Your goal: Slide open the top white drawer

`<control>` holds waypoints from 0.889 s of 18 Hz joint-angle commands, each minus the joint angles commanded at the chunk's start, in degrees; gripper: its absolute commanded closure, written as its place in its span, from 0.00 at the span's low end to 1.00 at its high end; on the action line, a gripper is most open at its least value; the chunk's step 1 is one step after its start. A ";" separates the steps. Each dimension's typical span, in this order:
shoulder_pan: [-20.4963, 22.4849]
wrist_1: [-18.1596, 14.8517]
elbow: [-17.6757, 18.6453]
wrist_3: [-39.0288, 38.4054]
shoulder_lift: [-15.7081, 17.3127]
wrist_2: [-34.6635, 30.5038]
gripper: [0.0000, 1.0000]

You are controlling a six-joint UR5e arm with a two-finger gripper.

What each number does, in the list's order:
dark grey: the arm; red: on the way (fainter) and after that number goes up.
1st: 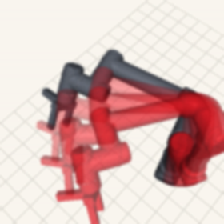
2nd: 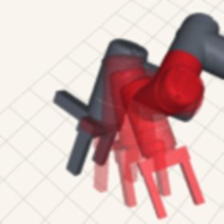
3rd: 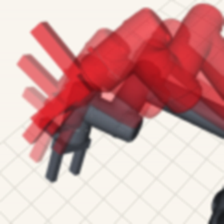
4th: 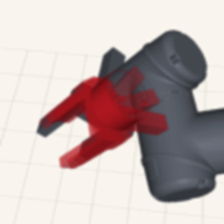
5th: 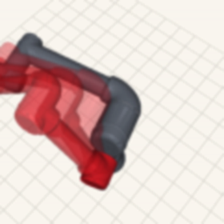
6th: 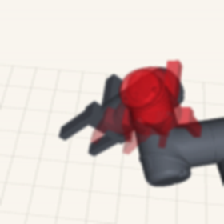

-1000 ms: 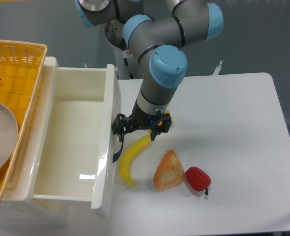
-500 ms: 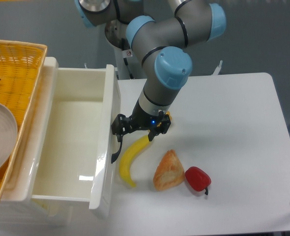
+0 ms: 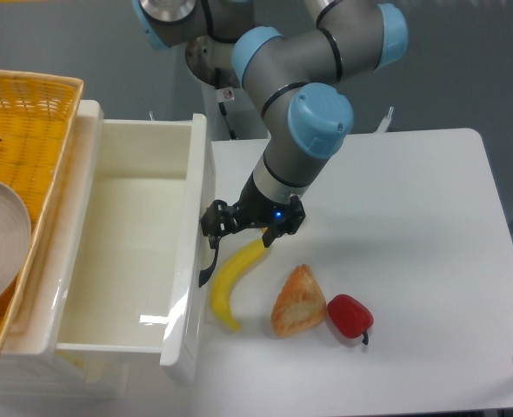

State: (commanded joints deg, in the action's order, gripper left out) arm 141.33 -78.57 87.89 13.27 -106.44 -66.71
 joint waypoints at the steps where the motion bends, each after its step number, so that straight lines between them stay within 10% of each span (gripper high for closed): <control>1: 0.00 0.00 0.09 0.00 -0.09 0.00 0.00; 16: 3.95 0.00 -1.06 4.46 0.35 0.18 0.00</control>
State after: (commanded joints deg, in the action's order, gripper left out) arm 145.28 -78.57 86.84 17.73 -106.08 -66.53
